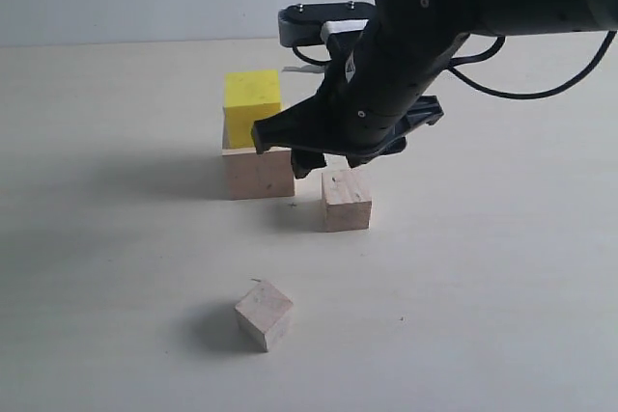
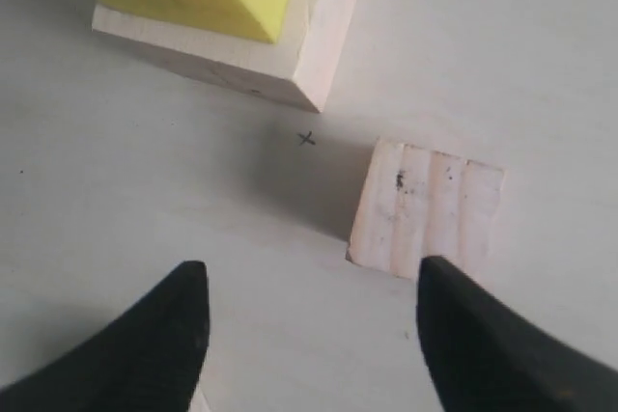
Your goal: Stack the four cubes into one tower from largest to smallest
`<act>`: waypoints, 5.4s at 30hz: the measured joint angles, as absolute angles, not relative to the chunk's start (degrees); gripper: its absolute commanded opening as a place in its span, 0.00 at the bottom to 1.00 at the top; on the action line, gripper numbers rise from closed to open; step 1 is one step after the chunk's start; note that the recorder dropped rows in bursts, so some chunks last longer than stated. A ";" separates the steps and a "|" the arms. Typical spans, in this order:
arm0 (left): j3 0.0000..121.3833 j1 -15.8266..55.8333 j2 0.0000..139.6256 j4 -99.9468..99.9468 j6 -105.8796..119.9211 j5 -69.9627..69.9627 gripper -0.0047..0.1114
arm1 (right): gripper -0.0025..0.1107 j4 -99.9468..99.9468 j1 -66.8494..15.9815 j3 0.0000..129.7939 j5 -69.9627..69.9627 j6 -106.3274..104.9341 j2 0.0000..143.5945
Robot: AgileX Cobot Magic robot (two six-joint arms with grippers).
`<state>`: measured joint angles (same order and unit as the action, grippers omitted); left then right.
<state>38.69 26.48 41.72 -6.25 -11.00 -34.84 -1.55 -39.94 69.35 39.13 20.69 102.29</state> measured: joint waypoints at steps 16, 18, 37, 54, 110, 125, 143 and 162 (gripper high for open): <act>38.69 26.48 39.47 -6.25 -11.00 -34.96 0.04 | 0.62 7.16 -39.94 69.35 39.23 29.19 107.00; 38.69 26.48 39.47 -6.25 -11.00 -34.72 0.04 | 0.63 8.42 -39.94 69.35 39.23 30.66 107.00; 38.69 26.48 39.47 -6.25 -11.00 -34.49 0.04 | 0.63 11.77 -39.94 69.35 36.26 38.83 109.39; 38.69 26.48 39.47 -6.25 -11.00 -34.49 0.04 | 0.63 16.34 -39.81 69.35 35.27 44.63 111.72; 38.69 26.48 39.47 -6.40 -10.57 -34.49 0.04 | 0.02 20.90 -38.04 73.32 48.67 37.82 103.71; 38.69 26.48 39.47 -6.40 -10.57 -34.49 0.04 | 0.02 3.72 -34.55 90.40 54.57 27.63 99.06; 38.69 26.48 39.47 -5.58 -10.57 -34.49 0.04 | 0.02 1.60 -40.24 109.67 68.77 30.21 109.70; 38.69 26.48 39.47 -5.45 -10.57 -34.60 0.04 | 0.02 9.14 -44.40 118.94 70.21 35.25 121.13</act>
